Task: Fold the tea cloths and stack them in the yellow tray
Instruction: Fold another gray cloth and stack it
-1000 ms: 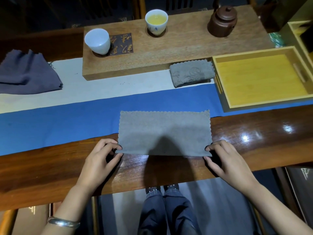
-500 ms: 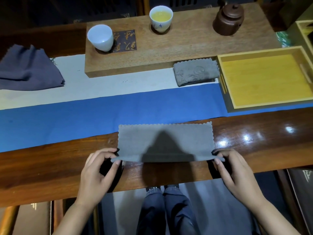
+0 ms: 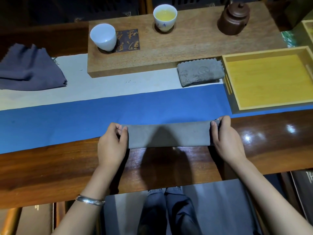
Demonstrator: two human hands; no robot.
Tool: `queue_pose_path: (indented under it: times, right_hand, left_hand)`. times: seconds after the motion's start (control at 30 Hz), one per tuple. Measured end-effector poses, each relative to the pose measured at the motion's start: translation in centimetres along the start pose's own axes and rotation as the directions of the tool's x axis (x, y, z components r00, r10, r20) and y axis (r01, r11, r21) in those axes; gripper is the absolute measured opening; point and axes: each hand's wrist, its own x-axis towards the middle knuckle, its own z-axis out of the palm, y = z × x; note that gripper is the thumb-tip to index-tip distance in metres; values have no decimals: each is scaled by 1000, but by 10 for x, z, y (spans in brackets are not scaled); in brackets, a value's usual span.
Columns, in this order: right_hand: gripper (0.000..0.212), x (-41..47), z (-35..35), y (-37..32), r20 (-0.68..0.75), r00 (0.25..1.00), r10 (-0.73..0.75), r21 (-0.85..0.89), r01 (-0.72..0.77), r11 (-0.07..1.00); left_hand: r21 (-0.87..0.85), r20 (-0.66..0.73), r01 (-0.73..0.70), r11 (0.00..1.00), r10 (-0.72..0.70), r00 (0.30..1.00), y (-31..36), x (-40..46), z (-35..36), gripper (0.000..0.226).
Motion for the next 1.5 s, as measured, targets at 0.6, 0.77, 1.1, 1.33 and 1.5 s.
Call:
queue_pose_path:
  times: [0.6,0.77,1.1,1.33,1.5]
  right_hand:
    - [18,-5,18,-10,-215,973,82,-150,-116,982]
    - [26,-14,8,-6,-204,969,140,-52,-153,987]
    - [27,-62,39,-83,-61,974,-216,268,224,937]
    - [34,-53,71,-105,-19,999,-49,459,53,887]
    - [24,-51,68,-101,168,976,141,692,-219,688]
  left_hand:
    - [311,15,14,950,-19,1000,16,-1,-5,29]
    - [311,57,159,937,-186,981,10,-12,-24,44]
    - [-189,124,431,883,-414,902,23,-28,-9,28]
    - [-723,294,530,443,-497,816,36,-29,-9,36]
    - [-785,173,263,561,-208,963,73,-30,-2,37]
